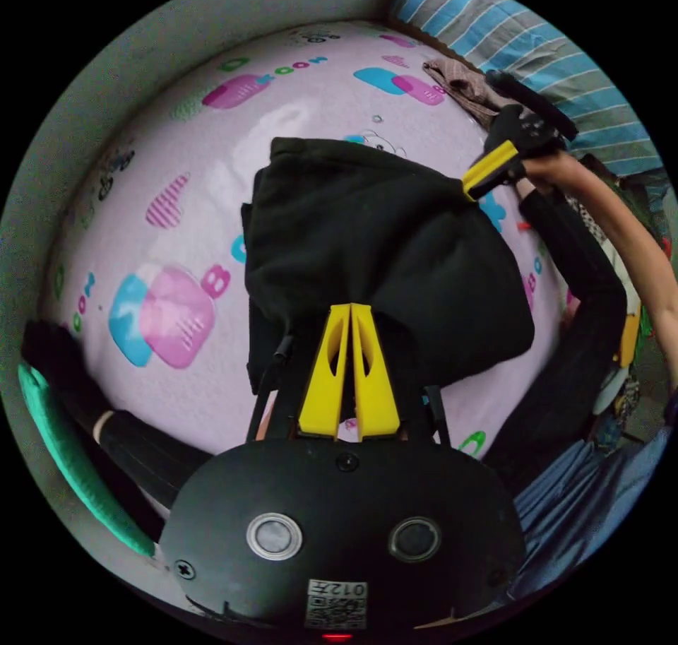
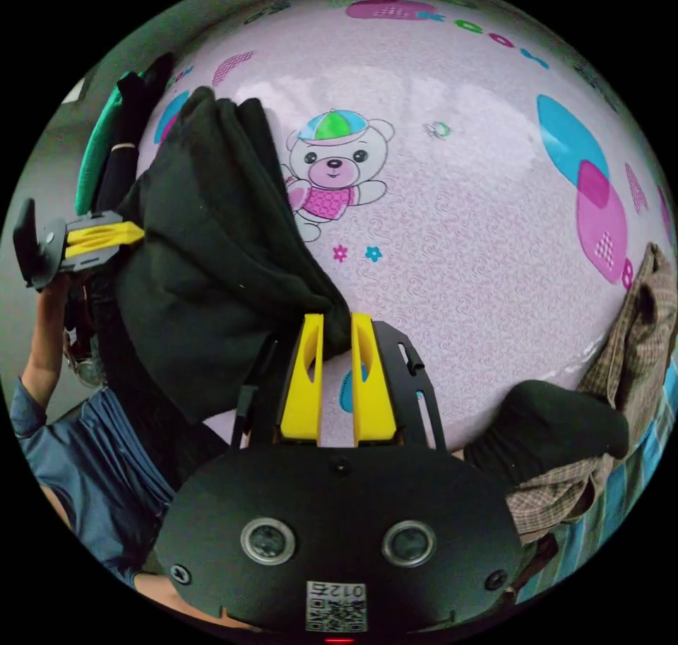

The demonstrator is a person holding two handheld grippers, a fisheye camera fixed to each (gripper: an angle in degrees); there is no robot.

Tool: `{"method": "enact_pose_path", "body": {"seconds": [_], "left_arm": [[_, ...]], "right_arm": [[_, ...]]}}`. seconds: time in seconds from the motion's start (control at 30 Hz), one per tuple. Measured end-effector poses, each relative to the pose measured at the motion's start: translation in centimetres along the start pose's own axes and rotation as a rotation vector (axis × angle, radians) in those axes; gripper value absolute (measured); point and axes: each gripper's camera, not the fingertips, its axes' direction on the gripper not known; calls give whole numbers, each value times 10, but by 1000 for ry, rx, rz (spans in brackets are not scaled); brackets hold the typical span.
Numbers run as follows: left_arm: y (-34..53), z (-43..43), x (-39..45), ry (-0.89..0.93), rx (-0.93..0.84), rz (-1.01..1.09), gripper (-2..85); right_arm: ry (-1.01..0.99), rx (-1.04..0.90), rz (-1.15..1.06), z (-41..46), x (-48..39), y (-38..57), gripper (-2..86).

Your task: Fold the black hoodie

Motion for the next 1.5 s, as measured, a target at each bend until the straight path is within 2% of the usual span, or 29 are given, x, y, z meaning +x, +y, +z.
{"method": "enact_pose_path", "body": {"seconds": [0.2, 0.33, 0.43, 0.57, 0.67, 0.7, 0.83, 0.97, 1.13, 1.27, 1.43, 1.5], "left_arm": [[78, 2, 7, 134, 8, -61, -1], [110, -17, -14, 254, 114, -147, 0], [121, -54, -32, 145, 282, -204, 2], [87, -62, -25, 104, 316, -124, 2], [49, -47, -3, -12, 284, -36, 0], [35, -35, 2, -88, 240, -32, -1], [5, 11, -6, -156, 48, -26, -1], [0, 21, -22, -55, 23, -49, -1], [0, 29, -18, -75, 33, -35, -1], [4, 31, -15, -76, 58, -39, 0], [18, 17, -31, 82, 85, -111, 4], [32, 4, -31, 61, 103, -138, 5]], "right_arm": [[22, 62, -62, -10, -34, -14, 74], [113, 113, -17, -28, -56, -4, 77], [102, 225, 65, -53, -61, 18, 79], [12, 357, 196, -72, -71, 41, 68], [97, 434, 269, -75, -86, 47, 60], [89, 436, 268, -74, -88, 46, 58], [54, 253, 259, -54, -89, 19, 54], [62, 115, 245, -39, -89, -8, 49], [79, 16, 230, -39, -92, -25, 41], [-30, 50, 254, -40, -82, -13, 40], [-88, 174, 296, -42, -83, 14, 33], [-92, 228, 307, -47, -86, 29, 26]]}}
